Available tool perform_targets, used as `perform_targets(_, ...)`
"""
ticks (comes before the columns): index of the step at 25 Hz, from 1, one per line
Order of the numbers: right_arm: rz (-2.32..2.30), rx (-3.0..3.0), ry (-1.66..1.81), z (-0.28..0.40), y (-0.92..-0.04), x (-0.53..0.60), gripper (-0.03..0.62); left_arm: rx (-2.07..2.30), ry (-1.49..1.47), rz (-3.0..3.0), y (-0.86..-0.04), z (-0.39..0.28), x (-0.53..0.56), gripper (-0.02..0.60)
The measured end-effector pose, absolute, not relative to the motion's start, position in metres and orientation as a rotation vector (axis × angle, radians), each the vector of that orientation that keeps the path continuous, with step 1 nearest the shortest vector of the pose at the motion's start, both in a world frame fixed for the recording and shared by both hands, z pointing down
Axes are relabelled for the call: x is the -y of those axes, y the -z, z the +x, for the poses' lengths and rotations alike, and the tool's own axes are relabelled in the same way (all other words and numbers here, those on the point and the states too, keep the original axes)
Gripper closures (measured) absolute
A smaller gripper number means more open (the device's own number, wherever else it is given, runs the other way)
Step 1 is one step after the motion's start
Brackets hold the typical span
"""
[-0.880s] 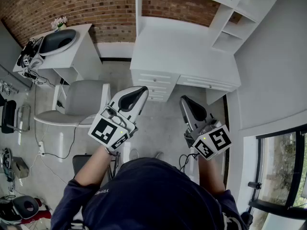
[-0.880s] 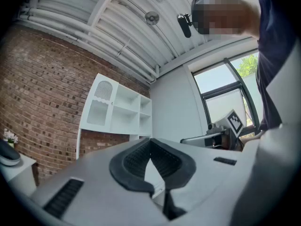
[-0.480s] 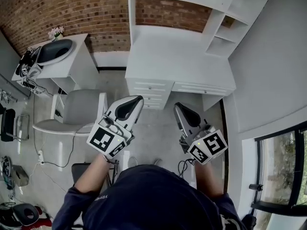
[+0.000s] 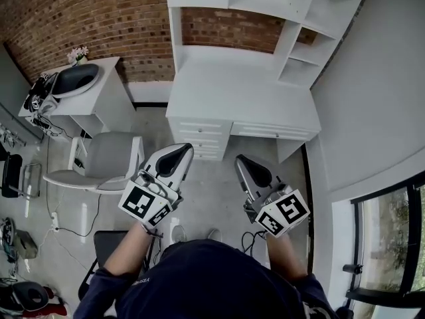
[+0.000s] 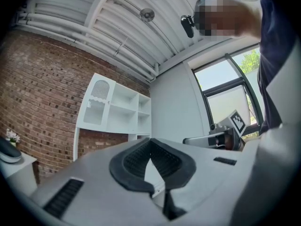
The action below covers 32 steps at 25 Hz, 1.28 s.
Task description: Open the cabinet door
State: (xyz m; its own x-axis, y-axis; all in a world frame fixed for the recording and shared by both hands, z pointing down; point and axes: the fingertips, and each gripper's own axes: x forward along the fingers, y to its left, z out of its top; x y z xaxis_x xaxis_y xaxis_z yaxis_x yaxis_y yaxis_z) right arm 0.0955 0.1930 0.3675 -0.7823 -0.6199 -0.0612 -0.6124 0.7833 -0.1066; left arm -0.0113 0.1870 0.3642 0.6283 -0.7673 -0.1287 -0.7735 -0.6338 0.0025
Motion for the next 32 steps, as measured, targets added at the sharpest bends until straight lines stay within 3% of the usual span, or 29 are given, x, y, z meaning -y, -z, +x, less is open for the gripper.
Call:
perform_targets(16,-0.937,-2.872,0.165,0.145,-0.377,-0.187,0.572,-1.423,-0.138,-2.734,-0.37,0.013,-0.186,0.574)
perform_targets(32,-1.035,-2.876,0.14,0.079,-0.379,-0.069,0.572,-1.331,-0.187,-2.793,-0.381,-0.047,-0.059,0.574)
